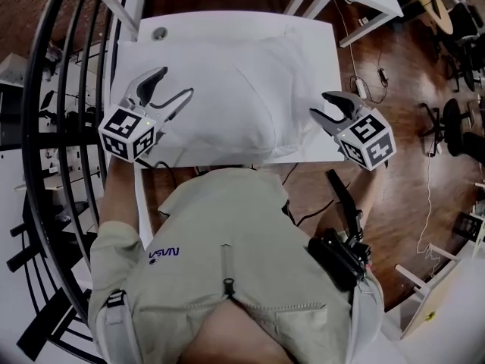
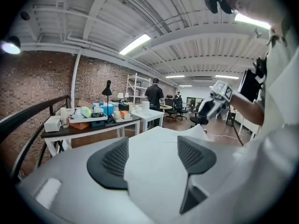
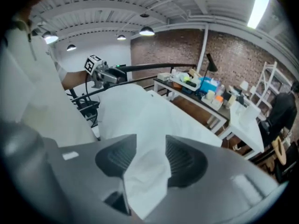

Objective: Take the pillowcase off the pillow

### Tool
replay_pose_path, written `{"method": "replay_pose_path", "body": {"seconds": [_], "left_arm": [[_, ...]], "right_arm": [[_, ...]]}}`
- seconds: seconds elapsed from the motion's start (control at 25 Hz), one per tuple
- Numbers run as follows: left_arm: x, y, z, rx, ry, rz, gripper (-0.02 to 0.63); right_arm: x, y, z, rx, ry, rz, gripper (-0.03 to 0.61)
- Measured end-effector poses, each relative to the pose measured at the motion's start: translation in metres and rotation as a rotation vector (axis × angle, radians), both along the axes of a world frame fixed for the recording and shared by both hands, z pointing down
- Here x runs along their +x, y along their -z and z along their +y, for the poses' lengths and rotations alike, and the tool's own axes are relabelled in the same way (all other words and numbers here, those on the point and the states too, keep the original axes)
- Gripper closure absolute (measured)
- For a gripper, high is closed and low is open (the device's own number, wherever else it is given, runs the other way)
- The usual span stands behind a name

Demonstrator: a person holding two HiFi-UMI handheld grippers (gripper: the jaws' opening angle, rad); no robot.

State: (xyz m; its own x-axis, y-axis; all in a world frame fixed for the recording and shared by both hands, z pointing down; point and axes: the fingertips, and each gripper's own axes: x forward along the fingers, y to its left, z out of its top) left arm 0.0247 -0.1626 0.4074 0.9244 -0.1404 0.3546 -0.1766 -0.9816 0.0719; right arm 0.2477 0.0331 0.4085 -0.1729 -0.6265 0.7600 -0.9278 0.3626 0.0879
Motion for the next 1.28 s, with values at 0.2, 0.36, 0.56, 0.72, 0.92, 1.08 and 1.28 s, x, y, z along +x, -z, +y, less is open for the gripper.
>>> {"method": "replay_pose_path", "body": {"seconds": [0.2, 0.36, 0.56, 0.72, 0.92, 1.08, 1.28], "left_arm": [[0.040, -0.050, -0.026, 0.083, -0.075, -0.222, 0.189], [0.060, -0.088, -0.044, 0.145, -0.166, -0.422, 0.129], [0.076, -0.108, -0.044, 0.057, -0.248, -0.498, 0.113], [0.073, -0.126, -0.038, -0.042, -0.270, -0.530, 0.138], [0.073, -0.132, -0.030, 0.029, -0.276, -0.514, 0.342], [0.064, -0.117, -0.021, 0.050, -0.293, -0.450, 0.465], [0.052, -0.086, -0.015, 0.073, -0.267, -0.350, 0.576]], "right_arm": [[0.022, 0.023, -0.060, 0.248, -0.062, -0.087, 0.383], [0.041, -0.022, -0.113, 0.212, -0.128, -0.140, 0.383], [0.057, -0.079, -0.156, 0.122, -0.211, -0.161, 0.363], [0.054, -0.117, -0.173, 0.019, -0.213, -0.149, 0.299], [0.043, -0.133, -0.174, -0.025, -0.183, -0.152, 0.442], [0.042, -0.119, -0.168, 0.046, -0.206, -0.175, 0.569], [0.053, -0.099, -0.160, 0.131, -0.276, -0.154, 0.572]]}}
